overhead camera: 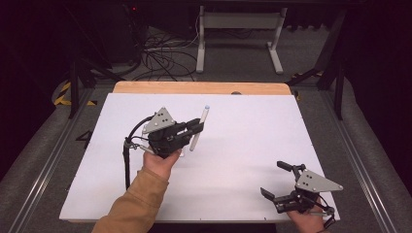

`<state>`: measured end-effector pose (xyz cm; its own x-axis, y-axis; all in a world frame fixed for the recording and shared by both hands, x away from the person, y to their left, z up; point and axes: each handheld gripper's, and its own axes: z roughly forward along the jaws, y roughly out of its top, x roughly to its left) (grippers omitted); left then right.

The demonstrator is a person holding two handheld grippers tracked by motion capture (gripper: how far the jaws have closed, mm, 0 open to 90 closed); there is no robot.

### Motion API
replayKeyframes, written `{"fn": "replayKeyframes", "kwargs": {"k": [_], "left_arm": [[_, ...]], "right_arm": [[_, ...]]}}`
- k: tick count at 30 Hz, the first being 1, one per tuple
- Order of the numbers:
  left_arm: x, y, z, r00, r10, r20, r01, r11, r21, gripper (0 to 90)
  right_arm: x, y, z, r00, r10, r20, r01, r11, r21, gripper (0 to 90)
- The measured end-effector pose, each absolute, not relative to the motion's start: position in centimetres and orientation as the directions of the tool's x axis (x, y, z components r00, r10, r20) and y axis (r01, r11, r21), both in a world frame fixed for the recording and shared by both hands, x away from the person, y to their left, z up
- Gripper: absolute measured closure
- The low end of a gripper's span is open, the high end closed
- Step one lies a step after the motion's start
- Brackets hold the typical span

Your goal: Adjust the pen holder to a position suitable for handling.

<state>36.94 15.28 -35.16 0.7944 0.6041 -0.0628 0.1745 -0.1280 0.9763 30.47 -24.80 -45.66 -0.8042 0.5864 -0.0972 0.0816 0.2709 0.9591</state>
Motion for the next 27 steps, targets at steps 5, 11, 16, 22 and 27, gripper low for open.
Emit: {"fn": "replayKeyframes", "kwargs": {"k": [5, 11, 16, 22, 27], "left_arm": [[37.0, 16.1, -35.2, 0.794, 0.607, -0.042, 0.148, -0.126, 0.981, 78.3], [37.7, 17.4, -35.2, 0.777, 0.628, -0.043, 0.145, -0.112, 0.983, 78.2], [38.5, 18.8, -35.3, 0.756, 0.653, -0.054, 0.161, -0.105, 0.981, 78.3], [39.1, 19.9, -35.4, 0.741, 0.67, -0.05, 0.166, -0.11, 0.98, 78.2], [39.8, 20.9, -35.7, 0.722, 0.69, -0.046, 0.173, -0.116, 0.978, 78.3]], "right_arm": [[30.5, -24.8, -45.7, -0.804, 0.587, -0.096, 0.083, 0.269, 0.96, 0.2], [30.5, -24.8, -45.7, -0.804, 0.586, -0.097, 0.081, 0.27, 0.959, 0.2], [30.5, -24.8, -45.7, -0.805, 0.585, -0.096, 0.082, 0.27, 0.96, 0.2], [30.5, -24.7, -45.7, -0.806, 0.584, -0.096, 0.081, 0.269, 0.96, 0.2], [30.5, -24.6, -45.7, -0.806, 0.585, -0.093, 0.084, 0.267, 0.96, 0.2]]}}
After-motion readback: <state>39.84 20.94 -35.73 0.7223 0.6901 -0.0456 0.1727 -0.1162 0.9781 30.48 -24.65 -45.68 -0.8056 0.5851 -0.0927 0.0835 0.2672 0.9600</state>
